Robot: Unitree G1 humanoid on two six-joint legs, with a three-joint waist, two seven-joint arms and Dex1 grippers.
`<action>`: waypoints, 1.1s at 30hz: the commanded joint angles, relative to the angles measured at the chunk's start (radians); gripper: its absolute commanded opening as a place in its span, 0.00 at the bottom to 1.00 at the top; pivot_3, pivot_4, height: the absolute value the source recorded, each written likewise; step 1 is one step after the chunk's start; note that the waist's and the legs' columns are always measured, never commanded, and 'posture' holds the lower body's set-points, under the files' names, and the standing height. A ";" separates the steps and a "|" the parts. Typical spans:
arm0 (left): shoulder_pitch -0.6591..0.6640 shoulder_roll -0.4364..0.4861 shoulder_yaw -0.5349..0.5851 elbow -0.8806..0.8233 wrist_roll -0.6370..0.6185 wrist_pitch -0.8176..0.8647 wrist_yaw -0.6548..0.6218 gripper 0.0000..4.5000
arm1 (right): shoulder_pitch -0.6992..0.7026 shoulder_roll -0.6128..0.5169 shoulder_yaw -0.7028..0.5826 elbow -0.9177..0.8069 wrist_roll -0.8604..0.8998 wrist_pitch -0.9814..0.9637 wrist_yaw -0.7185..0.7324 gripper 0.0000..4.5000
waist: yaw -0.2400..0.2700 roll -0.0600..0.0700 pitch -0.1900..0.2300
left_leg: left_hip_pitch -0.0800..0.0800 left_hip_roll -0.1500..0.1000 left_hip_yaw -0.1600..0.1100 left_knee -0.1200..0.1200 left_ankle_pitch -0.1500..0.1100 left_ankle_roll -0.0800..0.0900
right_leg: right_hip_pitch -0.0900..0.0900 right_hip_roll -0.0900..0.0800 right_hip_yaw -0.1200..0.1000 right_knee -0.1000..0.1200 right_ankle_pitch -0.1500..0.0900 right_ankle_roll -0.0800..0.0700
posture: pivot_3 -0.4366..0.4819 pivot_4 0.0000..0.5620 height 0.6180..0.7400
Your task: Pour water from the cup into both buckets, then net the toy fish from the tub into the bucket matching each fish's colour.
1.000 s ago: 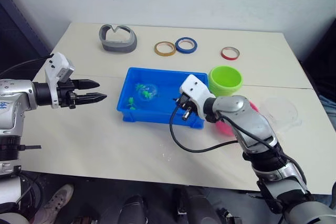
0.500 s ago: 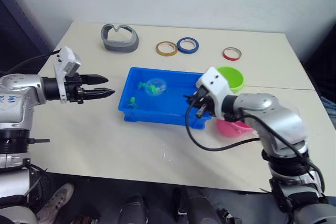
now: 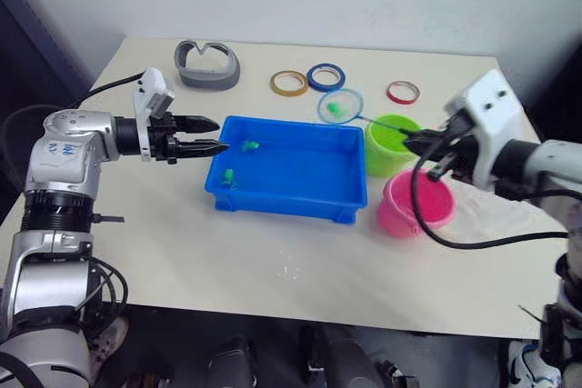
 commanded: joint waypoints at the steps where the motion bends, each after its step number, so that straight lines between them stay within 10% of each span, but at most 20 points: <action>1: -0.051 -0.019 -0.006 0.050 0.019 -0.052 -0.025 0.67 | 0.031 -0.075 -0.054 0.050 -0.021 -0.083 -0.011 0.00 | -0.002 0.000 0.000 | 0.000 0.000 0.000 0.000 0.000 0.000 | 0.000 0.000 0.000 0.000 0.000 0.000 | 0.48 0.27 0.61; 33: -0.122 -0.076 -0.011 0.146 0.062 -0.114 -0.053 0.67 | 0.458 -0.363 0.184 0.265 -0.896 -1.143 -0.249 0.00 | 0.000 0.001 0.000 | 0.000 0.000 0.002 0.001 0.001 -0.001 | 0.000 0.000 0.001 0.001 0.000 0.001 | 0.48 0.27 0.61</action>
